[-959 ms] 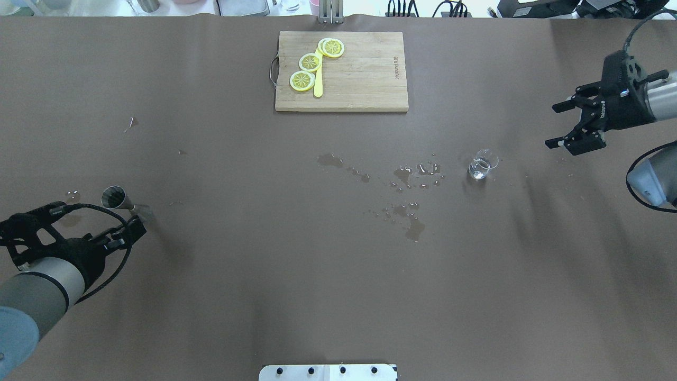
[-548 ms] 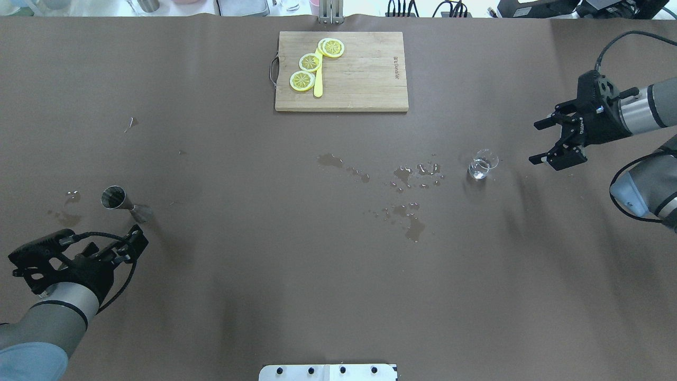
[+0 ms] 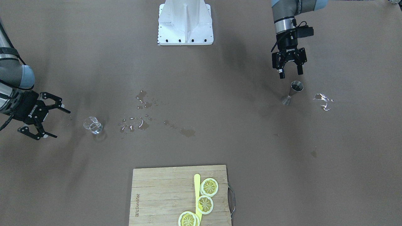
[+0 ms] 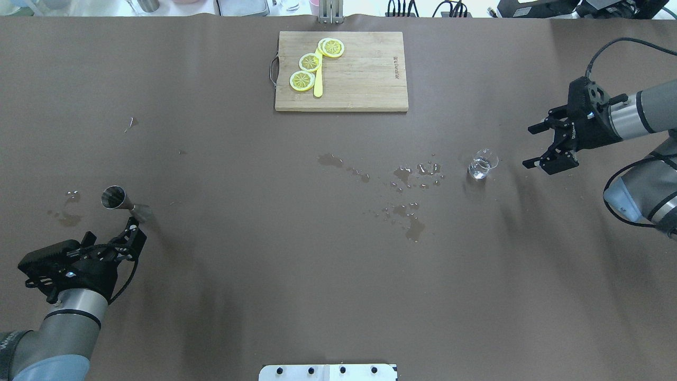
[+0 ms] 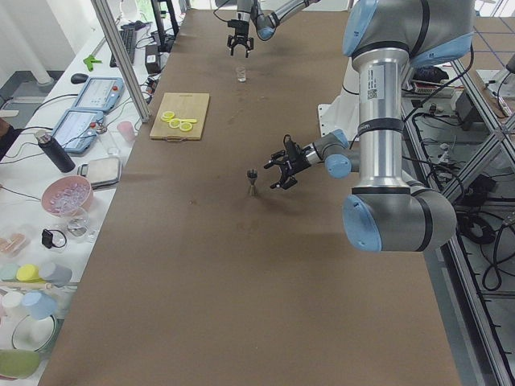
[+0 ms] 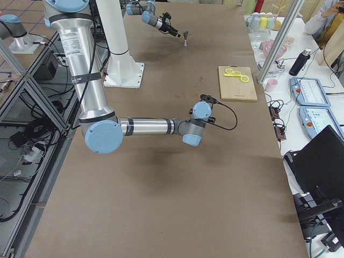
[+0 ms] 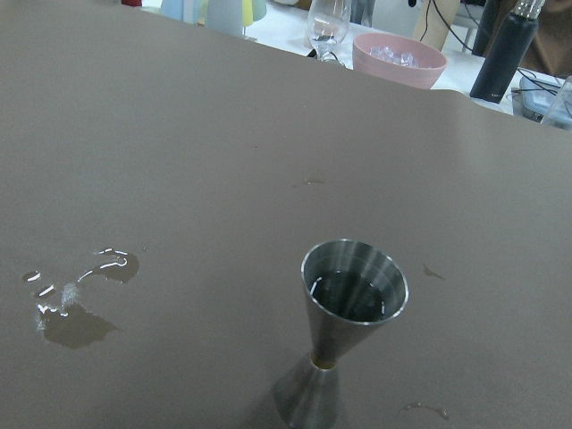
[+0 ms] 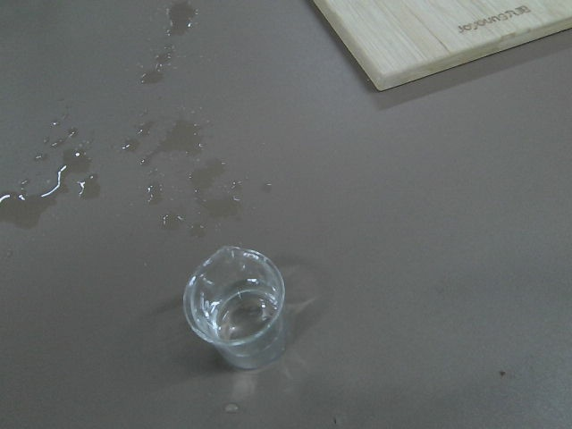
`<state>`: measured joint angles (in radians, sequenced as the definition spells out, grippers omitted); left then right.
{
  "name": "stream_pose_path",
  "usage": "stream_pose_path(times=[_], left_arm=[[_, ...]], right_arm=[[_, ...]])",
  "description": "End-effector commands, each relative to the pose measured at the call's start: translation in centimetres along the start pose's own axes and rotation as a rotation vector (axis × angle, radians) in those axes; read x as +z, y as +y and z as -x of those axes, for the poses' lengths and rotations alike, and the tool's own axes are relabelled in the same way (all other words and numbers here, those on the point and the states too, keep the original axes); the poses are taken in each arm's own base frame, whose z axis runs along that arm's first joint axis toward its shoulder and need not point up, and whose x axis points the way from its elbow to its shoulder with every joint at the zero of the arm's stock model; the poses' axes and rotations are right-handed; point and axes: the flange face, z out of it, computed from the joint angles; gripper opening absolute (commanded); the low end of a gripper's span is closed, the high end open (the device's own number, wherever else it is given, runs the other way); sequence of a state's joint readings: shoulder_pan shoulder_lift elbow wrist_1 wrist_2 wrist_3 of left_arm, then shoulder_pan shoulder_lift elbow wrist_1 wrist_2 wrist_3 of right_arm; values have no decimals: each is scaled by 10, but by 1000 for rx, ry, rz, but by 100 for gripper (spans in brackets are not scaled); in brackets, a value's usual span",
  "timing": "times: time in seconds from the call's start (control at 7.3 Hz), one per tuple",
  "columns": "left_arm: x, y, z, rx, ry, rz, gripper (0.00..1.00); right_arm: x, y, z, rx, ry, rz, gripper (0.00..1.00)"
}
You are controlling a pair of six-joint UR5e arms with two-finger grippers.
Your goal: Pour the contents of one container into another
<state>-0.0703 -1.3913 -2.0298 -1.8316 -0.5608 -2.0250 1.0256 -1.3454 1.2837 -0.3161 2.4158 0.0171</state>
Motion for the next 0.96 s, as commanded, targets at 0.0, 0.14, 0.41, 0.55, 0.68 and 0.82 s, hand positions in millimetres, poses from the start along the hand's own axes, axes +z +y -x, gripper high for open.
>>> stream_pose_path(times=[0.0,0.14,0.41,0.55,0.68,0.82], left_arm=[[10,13,1,45,21,-78,97],[21,32,1,67,14,-88,97],[28,41,5,91,20,-128,97],[30,40,7,121,15,-131,97],[36,35,8,177,2,-142,97],[40,33,10,182,-5,-151,97]], right_arm=[[17,4,7,13,8,15,100],[28,4,14,6,7,22,100],[50,1,26,-8,26,30,100],[55,0,30,-11,33,34,100],[58,-6,30,-17,40,29,100],[63,-10,31,-24,58,26,98]])
